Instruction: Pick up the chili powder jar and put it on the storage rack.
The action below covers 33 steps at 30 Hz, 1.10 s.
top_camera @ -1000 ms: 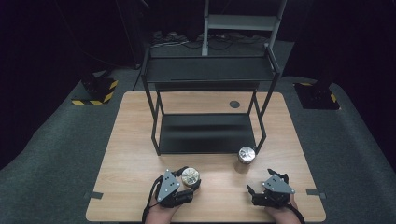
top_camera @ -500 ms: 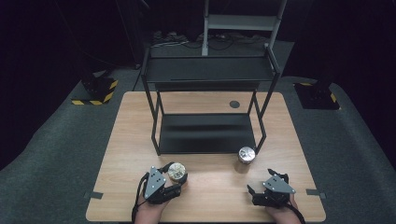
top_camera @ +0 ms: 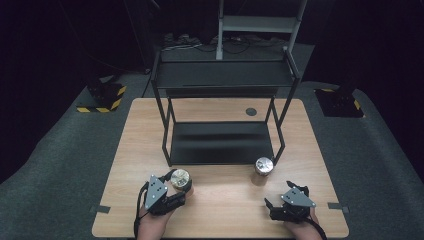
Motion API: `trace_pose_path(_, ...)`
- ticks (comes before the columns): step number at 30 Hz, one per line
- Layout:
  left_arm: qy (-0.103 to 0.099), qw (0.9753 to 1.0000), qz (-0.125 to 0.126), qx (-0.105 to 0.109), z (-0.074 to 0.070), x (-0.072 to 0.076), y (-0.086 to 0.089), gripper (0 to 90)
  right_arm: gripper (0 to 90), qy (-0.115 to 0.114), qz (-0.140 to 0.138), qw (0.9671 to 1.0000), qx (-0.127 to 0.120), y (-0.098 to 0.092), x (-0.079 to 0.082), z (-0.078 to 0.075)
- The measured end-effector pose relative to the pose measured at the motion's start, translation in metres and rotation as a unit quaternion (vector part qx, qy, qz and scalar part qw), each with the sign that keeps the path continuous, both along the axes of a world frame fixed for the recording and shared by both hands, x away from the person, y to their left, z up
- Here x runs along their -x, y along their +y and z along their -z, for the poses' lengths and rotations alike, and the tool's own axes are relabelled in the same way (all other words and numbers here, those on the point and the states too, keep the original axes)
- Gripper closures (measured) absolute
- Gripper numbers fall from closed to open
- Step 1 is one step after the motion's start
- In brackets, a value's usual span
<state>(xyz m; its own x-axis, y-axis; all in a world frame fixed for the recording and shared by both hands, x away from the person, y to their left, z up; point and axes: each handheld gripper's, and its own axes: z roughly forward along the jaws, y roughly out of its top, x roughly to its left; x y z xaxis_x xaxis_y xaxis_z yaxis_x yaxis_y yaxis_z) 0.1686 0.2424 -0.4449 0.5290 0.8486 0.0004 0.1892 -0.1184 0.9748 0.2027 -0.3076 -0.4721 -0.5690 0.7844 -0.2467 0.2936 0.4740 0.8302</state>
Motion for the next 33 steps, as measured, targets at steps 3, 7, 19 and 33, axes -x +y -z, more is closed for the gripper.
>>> trace_pose_path(3,-0.008,1.0,-0.003,0.003,-0.005,0.0,-0.001,34.7,0.4,0.001,0.0,1.0,-0.002,0.0,0.0,0.0)
trace_pose_path(7,-0.016,0.9999,-0.004,0.005,-0.014,-0.002,-0.002,34.7,0.4,0.001,-0.001,1.0,0.0,0.0,0.0,0.0)
trace_pose_path(19,-0.031,0.9992,0.001,0.025,-0.037,-0.016,0.001,34.7,0.4,0.002,-0.002,1.0,-0.005,-0.002,-0.001,0.0)
trace_pose_path(33,-0.051,0.9984,0.001,0.026,-0.07,-0.029,0.001,34.7,0.4,0.002,-0.002,1.0,-0.005,-0.002,-0.001,0.0)
